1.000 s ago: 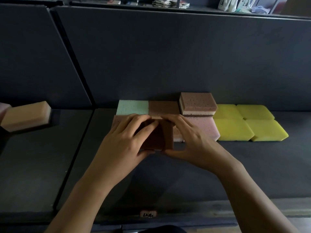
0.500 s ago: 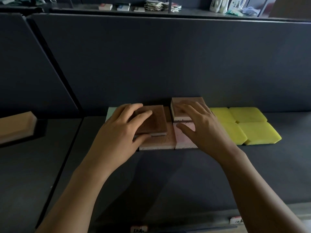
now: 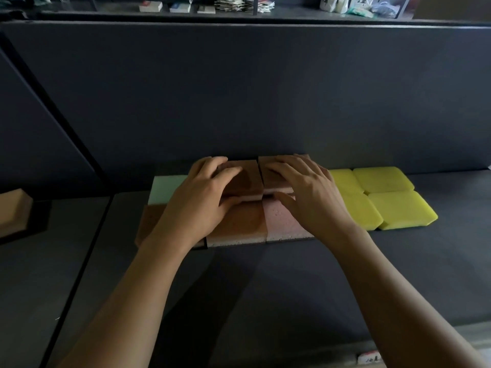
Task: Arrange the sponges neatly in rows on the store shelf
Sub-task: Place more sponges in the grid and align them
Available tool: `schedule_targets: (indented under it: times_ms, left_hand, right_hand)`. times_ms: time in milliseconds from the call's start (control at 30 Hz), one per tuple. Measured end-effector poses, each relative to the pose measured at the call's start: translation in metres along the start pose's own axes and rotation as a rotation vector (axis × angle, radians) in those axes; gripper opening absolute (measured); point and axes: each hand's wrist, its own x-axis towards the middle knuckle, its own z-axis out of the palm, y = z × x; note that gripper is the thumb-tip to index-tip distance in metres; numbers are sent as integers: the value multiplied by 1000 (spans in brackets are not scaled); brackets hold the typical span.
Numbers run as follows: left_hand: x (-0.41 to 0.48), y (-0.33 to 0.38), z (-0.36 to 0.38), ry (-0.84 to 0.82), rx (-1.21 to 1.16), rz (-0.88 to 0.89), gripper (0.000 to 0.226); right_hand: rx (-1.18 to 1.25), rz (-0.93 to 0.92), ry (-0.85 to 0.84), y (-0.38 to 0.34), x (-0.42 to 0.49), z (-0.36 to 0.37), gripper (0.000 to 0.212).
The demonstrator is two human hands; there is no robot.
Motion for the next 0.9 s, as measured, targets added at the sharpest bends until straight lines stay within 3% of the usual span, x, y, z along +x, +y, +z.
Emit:
schedule_targets:
  times_ms: [633,900]
  left_hand:
    - [2,6,10,199,22,51,42]
    - [4,8,16,174,13,1,46]
  right_hand:
    - [103,-16,11,5,-1,5,53]
    - [104,-48,26,7,0,9,54]
